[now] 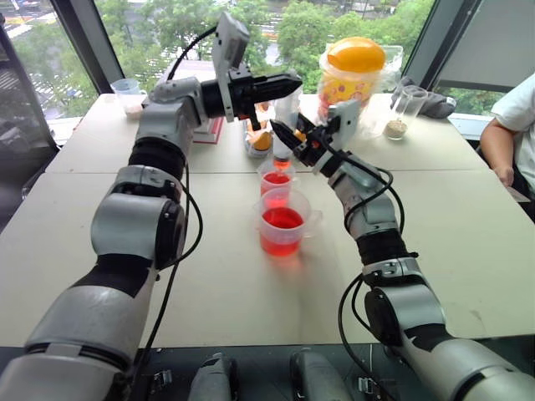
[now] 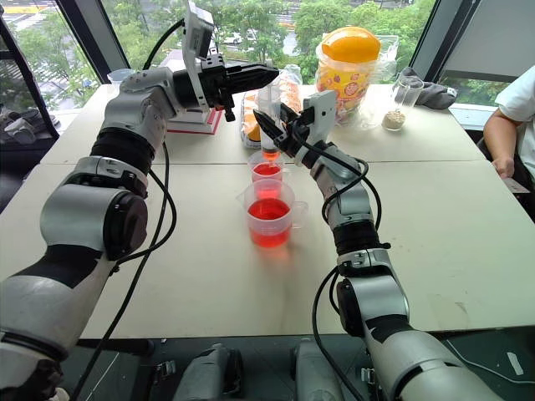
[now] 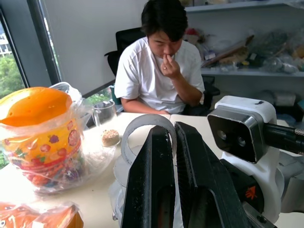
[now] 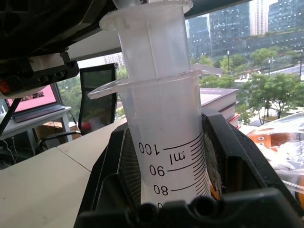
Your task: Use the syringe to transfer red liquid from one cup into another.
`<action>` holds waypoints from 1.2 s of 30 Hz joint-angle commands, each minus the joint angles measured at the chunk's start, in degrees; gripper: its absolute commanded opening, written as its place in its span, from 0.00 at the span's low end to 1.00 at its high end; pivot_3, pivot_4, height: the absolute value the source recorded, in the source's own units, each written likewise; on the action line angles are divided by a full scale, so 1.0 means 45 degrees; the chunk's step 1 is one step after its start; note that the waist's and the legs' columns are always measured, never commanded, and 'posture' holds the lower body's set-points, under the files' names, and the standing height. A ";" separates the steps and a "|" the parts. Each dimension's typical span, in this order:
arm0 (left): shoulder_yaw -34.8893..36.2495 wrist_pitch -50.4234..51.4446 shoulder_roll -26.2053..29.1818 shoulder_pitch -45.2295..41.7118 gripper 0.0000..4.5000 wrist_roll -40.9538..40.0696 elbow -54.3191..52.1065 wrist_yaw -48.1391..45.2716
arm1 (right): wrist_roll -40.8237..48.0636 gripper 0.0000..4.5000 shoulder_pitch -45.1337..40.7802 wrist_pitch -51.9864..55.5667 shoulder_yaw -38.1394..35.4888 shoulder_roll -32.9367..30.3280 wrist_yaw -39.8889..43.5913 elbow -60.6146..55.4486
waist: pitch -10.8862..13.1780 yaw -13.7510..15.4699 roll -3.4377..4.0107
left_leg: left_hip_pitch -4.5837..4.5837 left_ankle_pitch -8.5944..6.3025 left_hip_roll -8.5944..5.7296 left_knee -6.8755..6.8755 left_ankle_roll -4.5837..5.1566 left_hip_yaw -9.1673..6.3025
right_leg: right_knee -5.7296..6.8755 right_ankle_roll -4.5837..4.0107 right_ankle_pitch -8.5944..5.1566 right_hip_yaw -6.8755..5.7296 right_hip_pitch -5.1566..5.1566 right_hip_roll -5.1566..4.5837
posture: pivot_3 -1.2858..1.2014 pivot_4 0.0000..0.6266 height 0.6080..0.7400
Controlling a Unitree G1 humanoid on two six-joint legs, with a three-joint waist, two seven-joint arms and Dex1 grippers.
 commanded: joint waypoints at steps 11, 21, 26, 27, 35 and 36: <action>-0.0393 0.0083 0.0068 0.0602 0.01 0.0531 0.0024 -0.0237 | 0.1209 0.32 -0.1784 0.1829 -0.0505 -0.0177 -0.0208 -0.2827 | 0.0000 0.0001 0.0000 | 0.0000 -0.0001 0.0000 -0.0001 0.0001 -0.0001 | 0.0000 0.0000 0.0000 -0.0001 -0.0001 0.0000 | 0.52 0.24 1.00; -0.0383 0.0269 0.0020 0.0970 0.01 0.0461 -0.0232 -0.0171 | 0.1222 0.32 -0.2236 0.2000 -0.0686 -0.0443 -0.0169 -0.2693 | 0.0000 0.0002 0.0000 | 0.0000 -0.0001 0.0000 -0.0002 0.0001 0.0000 | -0.0001 0.0000 0.0000 0.0000 0.0000 0.0000 | 0.52 0.24 1.00; -0.0213 0.0268 0.0096 0.0945 0.01 0.0324 -0.0407 0.0120 | 0.1088 0.32 -0.2046 0.2061 -0.0560 -0.0474 -0.0122 -0.2662 | 0.0000 0.0002 0.0000 | 0.0000 -0.0001 0.0000 -0.0002 0.0001 0.0000 | -0.0001 0.0000 0.0000 0.0000 0.0000 0.0000 | 0.52 0.24 1.00; -0.0064 0.0368 0.0195 0.0820 0.01 0.0184 -0.0466 0.0143 | 0.1016 0.32 -0.1904 0.2059 -0.0498 -0.0477 -0.0104 -0.2626 | 0.0000 0.0002 0.0000 | 0.0000 -0.0001 0.0000 -0.0001 0.0001 0.0000 | -0.0001 0.0000 0.0000 0.0000 0.0000 0.0000 | 0.52 0.24 1.00; 0.0436 0.1094 0.1065 0.0557 0.58 -0.0251 -0.1122 -0.0166 | 0.0760 0.32 -0.1028 0.1968 -0.0235 -0.0407 0.0057 -0.2213 | 0.0000 -0.0021 0.0000 | 0.0000 -0.0001 0.0001 -0.0006 0.0002 -0.0001 | 0.0001 0.0000 0.0000 0.0000 -0.0005 0.0001 | 0.52 0.24 1.00; 0.0486 0.1114 0.1243 0.0602 0.68 -0.0255 -0.1233 -0.0146 | 0.0719 0.32 -0.0940 0.1939 -0.0196 -0.0398 0.0076 -0.2143 | 0.0000 -0.0013 0.0000 | 0.0000 -0.0001 0.0002 -0.0006 0.0001 -0.0002 | 0.0000 0.0000 0.0000 0.0000 -0.0004 0.0002 | 0.52 0.24 1.00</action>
